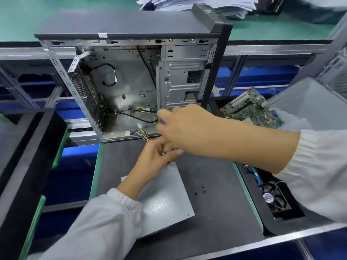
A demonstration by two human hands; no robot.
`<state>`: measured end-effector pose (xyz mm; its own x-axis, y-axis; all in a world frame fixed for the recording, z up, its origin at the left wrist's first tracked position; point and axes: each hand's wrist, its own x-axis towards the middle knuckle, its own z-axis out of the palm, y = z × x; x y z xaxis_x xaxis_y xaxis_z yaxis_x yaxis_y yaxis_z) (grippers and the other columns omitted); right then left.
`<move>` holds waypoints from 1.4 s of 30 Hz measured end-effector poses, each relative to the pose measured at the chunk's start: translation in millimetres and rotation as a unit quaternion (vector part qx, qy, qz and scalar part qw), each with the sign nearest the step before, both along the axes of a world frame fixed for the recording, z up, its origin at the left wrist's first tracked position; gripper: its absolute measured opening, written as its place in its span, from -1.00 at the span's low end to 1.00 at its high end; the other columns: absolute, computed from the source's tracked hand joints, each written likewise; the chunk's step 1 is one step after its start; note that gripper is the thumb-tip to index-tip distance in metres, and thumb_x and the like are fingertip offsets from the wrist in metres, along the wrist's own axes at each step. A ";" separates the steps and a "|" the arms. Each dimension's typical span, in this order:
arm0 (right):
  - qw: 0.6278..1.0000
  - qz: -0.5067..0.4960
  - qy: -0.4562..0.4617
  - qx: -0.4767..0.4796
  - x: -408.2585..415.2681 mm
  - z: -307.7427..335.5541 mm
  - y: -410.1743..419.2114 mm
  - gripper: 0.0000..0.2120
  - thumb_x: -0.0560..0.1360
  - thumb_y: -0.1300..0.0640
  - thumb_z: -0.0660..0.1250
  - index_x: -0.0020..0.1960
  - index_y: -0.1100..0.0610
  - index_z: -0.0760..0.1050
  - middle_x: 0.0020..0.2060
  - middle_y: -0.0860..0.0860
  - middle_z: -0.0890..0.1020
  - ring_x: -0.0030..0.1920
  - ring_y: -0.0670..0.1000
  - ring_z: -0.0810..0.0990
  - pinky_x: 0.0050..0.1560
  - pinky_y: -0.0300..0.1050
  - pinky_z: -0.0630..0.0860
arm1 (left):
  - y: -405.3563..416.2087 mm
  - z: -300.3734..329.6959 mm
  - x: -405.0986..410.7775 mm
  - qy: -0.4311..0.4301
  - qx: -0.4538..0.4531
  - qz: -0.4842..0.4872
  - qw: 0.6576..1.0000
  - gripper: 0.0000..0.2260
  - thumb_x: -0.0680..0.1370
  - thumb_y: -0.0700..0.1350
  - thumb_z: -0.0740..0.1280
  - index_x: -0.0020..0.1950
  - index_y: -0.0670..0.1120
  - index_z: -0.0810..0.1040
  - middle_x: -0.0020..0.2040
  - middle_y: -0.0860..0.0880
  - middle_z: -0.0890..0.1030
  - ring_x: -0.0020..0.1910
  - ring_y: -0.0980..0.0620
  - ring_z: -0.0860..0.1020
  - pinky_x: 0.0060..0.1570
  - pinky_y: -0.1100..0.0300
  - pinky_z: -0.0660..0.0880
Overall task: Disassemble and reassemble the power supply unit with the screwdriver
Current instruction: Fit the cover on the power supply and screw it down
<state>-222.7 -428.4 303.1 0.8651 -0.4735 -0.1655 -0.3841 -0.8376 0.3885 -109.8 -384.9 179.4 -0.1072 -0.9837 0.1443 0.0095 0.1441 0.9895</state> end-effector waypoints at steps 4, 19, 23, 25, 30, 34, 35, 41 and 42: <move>0.997 0.049 0.007 0.060 -0.4 -0.5 -2.0 -0.67 0.46 0.27 0.31 0.19 0.12 0.36 0.00 0.02 0.44 -0.10 0.08 0.46 -0.35 -0.08 0.25 | 2.8 2.0 6.6 0.029 0.039 -0.002 0.999 -0.72 0.48 -0.36 0.39 -0.05 0.04 0.66 -0.12 0.11 0.70 -0.06 0.19 0.64 -0.04 0.24 0.55; 1.000 0.008 -0.020 -0.023 -0.2 -6.1 -26.0 -0.70 0.57 0.18 0.20 -0.32 0.14 0.24 -0.45 -0.01 0.21 -0.42 0.05 0.27 -0.49 -0.19 0.08 | -5.8 -8.7 9.9 0.026 0.028 0.033 0.999 -0.77 0.37 -0.17 0.54 -0.02 0.00 0.64 -0.10 0.07 0.57 -0.09 0.05 0.50 -0.03 0.19 0.50; 1.000 0.006 -0.017 0.006 -2.5 -6.4 -29.1 -0.91 0.53 0.17 0.24 -0.15 0.13 0.40 -0.26 0.00 0.28 -0.37 0.01 0.37 -0.46 -0.16 0.12 | -8.3 -9.3 1.4 0.056 0.015 0.022 0.998 -0.72 0.45 -0.31 0.46 0.10 -0.06 0.56 -0.11 0.05 0.66 -0.14 0.08 0.58 -0.05 0.25 0.48; 0.995 0.059 0.013 0.080 -8.8 -5.6 -30.7 -0.73 0.47 0.14 0.34 0.12 0.08 0.35 -0.11 -0.01 0.22 -0.33 -0.02 0.35 -0.46 -0.13 0.16 | -7.3 -9.2 7.2 0.067 0.033 -0.019 0.997 -0.71 0.53 -0.36 0.32 0.23 -0.25 0.40 -0.03 -0.03 0.69 -0.01 0.00 0.65 0.06 0.23 0.52; 0.999 0.031 -0.022 0.018 -5.5 -6.2 -27.2 -0.82 0.52 0.21 0.23 0.12 0.16 0.43 -0.06 0.10 0.54 -0.10 0.17 0.58 -0.33 -0.06 0.29 | -3.9 -7.7 2.3 0.067 0.062 -0.016 0.996 -0.65 0.43 -0.25 0.51 0.15 -0.03 0.54 -0.01 -0.01 0.64 0.04 -0.02 0.60 0.07 0.15 0.53; 0.999 0.003 -0.046 0.014 -8.2 -7.6 -29.9 -0.84 0.57 0.14 0.18 0.13 0.15 0.37 -0.05 0.09 0.54 -0.10 0.16 0.59 -0.43 -0.12 0.16 | -10.0 -8.3 -4.7 0.033 0.025 0.067 0.997 -0.81 0.44 -0.27 0.47 -0.03 -0.02 0.66 -0.14 0.04 0.65 -0.09 0.01 0.60 0.03 0.13 0.54; 0.998 0.014 -0.038 0.051 -12.4 -6.0 -31.5 -0.82 0.55 0.12 0.24 0.12 0.11 0.32 -0.06 0.11 0.48 -0.22 0.12 0.55 -0.46 -0.12 0.13 | -9.8 -7.4 0.3 0.022 0.021 0.044 0.999 -0.84 0.48 -0.24 0.43 -0.01 -0.01 0.67 -0.12 0.03 0.69 -0.06 0.05 0.62 0.06 0.19 0.55; 0.997 0.031 -0.013 0.063 -3.5 -4.2 -32.0 -0.90 0.55 0.11 0.25 -0.07 0.15 0.41 -0.12 0.02 0.50 -0.28 0.03 0.50 -0.41 -0.13 0.22 | -1.6 -9.7 11.8 0.049 0.055 -0.048 0.996 -0.73 0.49 -0.22 0.45 0.15 -0.03 0.52 0.02 -0.03 0.66 0.07 0.01 0.60 0.05 0.19 0.52; 0.999 0.028 -0.021 0.011 0.1 -6.1 -30.2 -0.83 0.58 0.09 0.19 -0.14 0.15 0.41 -0.13 0.07 0.56 -0.23 0.10 0.54 -0.39 -0.13 0.23 | -1.9 -10.7 6.4 0.059 0.043 -0.012 0.997 -0.72 0.43 -0.24 0.49 0.04 0.04 0.57 -0.06 -0.02 0.63 -0.02 0.03 0.60 -0.03 0.19 0.53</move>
